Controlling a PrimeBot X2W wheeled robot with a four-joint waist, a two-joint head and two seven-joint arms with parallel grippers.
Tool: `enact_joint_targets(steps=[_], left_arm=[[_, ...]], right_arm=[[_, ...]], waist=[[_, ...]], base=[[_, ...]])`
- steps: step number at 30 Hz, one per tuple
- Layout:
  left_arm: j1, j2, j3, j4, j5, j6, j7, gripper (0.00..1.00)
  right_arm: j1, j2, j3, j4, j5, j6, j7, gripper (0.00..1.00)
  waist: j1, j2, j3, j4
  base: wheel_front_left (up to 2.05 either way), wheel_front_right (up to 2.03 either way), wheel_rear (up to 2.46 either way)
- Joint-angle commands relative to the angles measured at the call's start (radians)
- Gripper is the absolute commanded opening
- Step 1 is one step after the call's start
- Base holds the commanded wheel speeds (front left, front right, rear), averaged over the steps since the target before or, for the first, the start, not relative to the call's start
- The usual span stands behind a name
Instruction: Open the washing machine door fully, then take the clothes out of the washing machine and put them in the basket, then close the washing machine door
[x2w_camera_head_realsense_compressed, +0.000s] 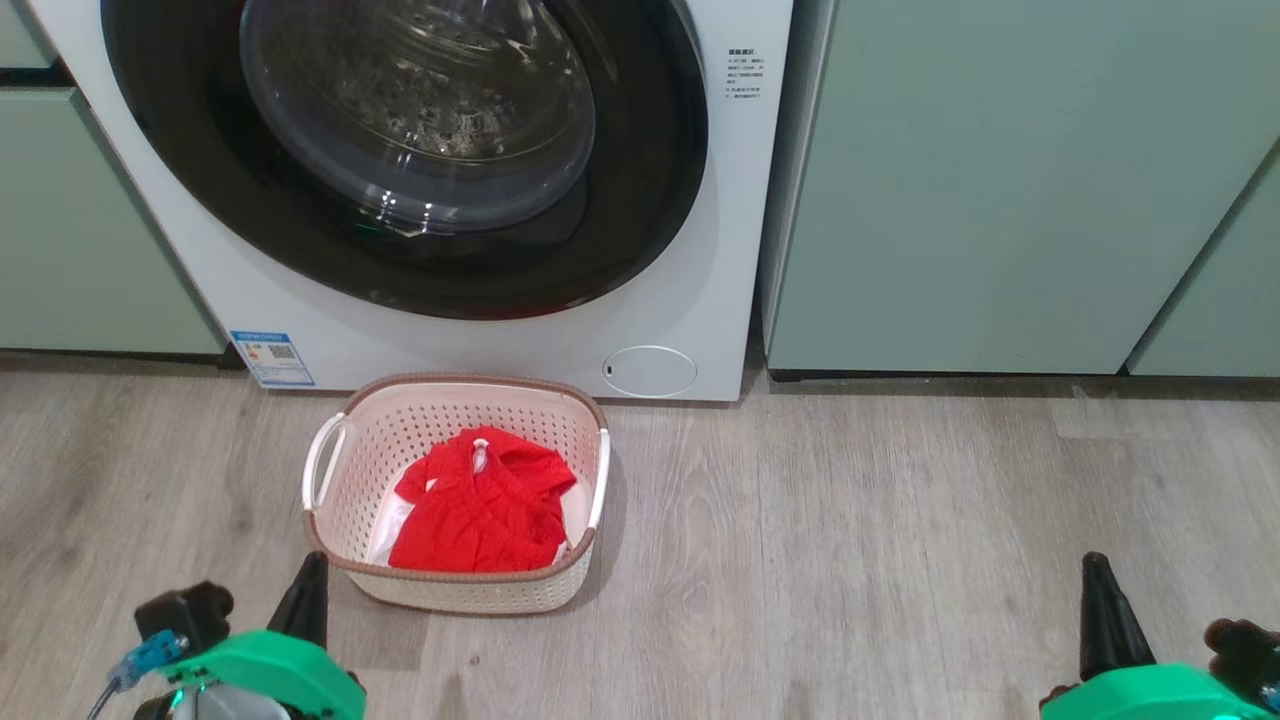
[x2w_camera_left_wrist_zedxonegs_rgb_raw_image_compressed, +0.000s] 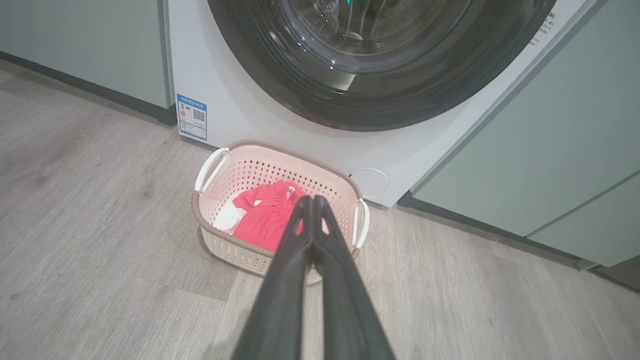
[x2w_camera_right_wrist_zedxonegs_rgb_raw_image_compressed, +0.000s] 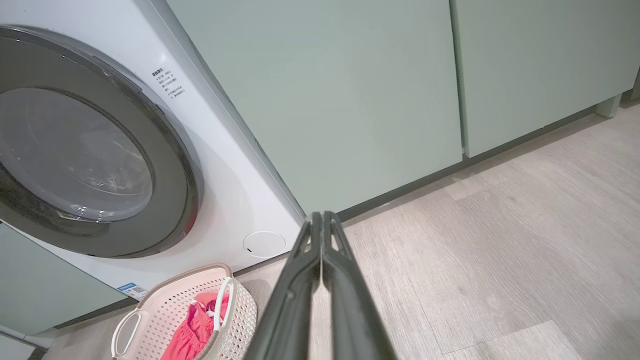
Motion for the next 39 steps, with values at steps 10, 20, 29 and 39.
enact_joint_targets(steps=[10,20,29,39], left_arm=[[-0.046,-0.002,0.034,-0.070,-0.113,0.000,0.031,0.00],[-0.042,-0.016,0.051,-0.102,-0.208,0.000,0.060,0.00],[-0.039,-0.028,0.066,-0.131,-0.294,0.000,0.086,0.00],[-0.036,-0.042,0.083,-0.164,-0.389,0.000,0.116,0.00]], right_arm=[[-0.053,-0.007,-0.009,-0.044,0.125,0.000,0.033,0.00],[-0.063,-0.008,-0.013,-0.052,0.231,0.000,0.062,0.00],[-0.072,-0.009,-0.018,-0.060,0.325,0.000,0.089,0.00],[-0.083,-0.010,-0.023,-0.068,0.430,0.000,0.118,0.00]], waist=[[0.0000,0.0000,0.005,0.001],[0.0000,0.0000,0.009,0.002],[0.0000,0.0000,0.014,0.003],[0.0000,0.0000,0.018,0.004]], base=[[0.00,0.00,0.00],[0.00,0.00,0.00],[0.00,0.00,0.00],[0.00,0.00,0.00]])
